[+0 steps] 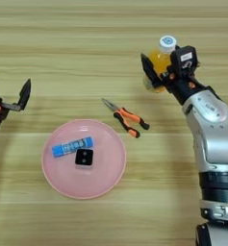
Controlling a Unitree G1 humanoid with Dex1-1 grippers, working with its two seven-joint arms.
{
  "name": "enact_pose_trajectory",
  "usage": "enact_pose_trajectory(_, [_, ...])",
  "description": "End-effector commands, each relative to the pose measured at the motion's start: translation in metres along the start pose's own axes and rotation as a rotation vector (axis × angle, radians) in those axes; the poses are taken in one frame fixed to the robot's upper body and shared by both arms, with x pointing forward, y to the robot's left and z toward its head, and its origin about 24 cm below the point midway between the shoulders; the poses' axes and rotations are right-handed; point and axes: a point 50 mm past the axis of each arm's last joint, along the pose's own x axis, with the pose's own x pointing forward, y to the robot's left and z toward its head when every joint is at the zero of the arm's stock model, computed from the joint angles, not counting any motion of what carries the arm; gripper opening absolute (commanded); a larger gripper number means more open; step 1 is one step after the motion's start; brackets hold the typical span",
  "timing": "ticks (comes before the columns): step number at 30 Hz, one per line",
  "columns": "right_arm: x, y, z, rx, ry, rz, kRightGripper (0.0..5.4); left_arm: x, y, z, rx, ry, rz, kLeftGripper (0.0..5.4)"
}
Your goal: Move the objects on the table
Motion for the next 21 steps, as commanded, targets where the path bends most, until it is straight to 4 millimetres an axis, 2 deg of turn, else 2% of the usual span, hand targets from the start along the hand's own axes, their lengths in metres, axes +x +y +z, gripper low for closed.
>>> enact_pose_trajectory(1, [0.009,0.007,0.016,-0.029,-0.042,0.115,3.6,-0.002,-0.003,0.015,0.01,-0.014,-0.168,5.4])
enact_pose_trajectory(6, [0.011,0.017,0.023,-0.012,-0.054,0.228,3.6,-0.006,-0.013,0.034,-0.018,-0.034,-0.371,5.4])
enact_pose_trajectory(12, [0.007,0.035,0.038,0.002,-0.095,0.39,3.6,-0.01,-0.032,0.046,-0.021,-0.029,-0.61,5.4])
enact_pose_trajectory(21, [0.002,0.056,0.051,0.029,-0.117,0.548,3.6,-0.007,-0.05,0.052,-0.038,-0.025,-0.779,5.4])
